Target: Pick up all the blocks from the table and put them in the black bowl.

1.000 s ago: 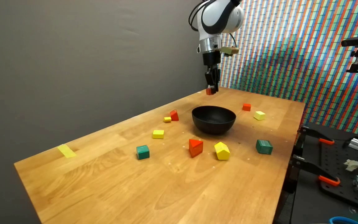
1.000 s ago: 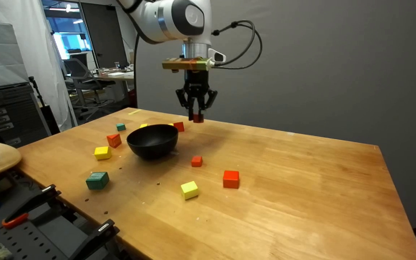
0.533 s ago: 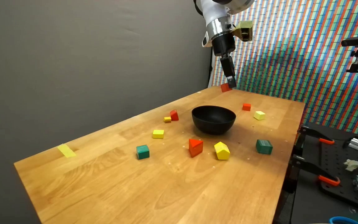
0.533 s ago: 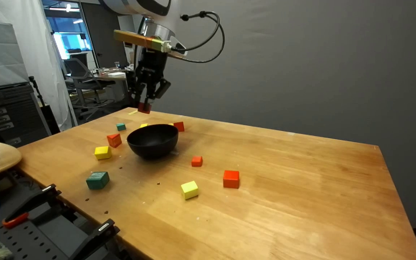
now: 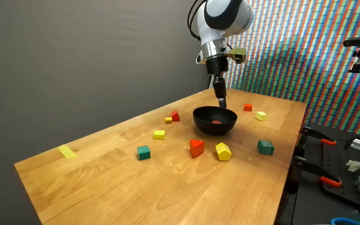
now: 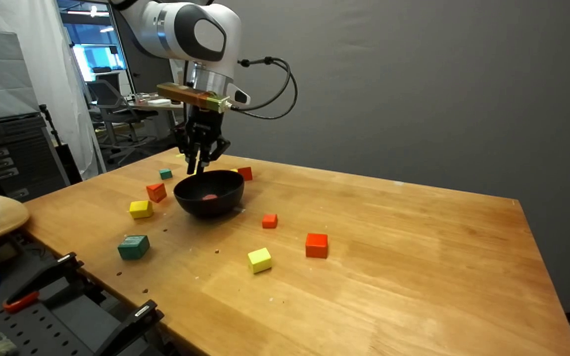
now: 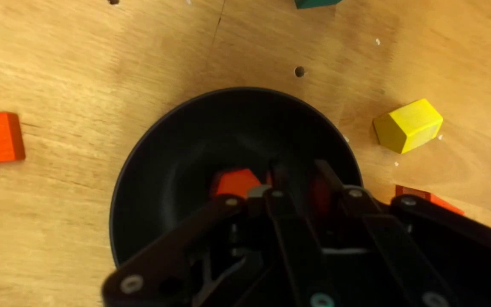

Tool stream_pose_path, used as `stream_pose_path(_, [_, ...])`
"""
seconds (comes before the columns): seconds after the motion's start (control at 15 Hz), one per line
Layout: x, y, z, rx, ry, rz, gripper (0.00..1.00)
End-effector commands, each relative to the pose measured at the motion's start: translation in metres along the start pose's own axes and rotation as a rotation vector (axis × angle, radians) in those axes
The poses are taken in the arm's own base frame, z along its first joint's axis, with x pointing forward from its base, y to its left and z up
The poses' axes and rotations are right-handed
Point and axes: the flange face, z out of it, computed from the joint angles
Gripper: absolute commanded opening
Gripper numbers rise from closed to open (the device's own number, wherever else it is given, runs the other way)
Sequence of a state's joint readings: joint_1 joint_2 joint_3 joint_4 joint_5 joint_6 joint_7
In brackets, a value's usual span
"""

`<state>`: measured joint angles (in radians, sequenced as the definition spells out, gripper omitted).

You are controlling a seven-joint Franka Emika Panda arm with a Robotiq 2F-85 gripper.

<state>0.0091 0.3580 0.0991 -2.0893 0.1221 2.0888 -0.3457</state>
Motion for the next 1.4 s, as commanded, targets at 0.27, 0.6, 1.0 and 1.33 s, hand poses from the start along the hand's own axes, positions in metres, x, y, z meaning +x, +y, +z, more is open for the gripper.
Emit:
stream_pose_path(0.27, [0.010,-0.035,-0.086,-0.190,0.225,-0.047,0.86])
stream_pose_path(0.6, [0.017,-0.038,-0.099,-0.202,0.252,-0.068,0.98])
stream_pose_path(1.0, [0.035,-0.010,-0.065,-0.405,0.319,0.008,1.00])
stream_pose_path(1.33, [0.090,-0.017,-0.040,-0.637,0.412,-0.118,1.00])
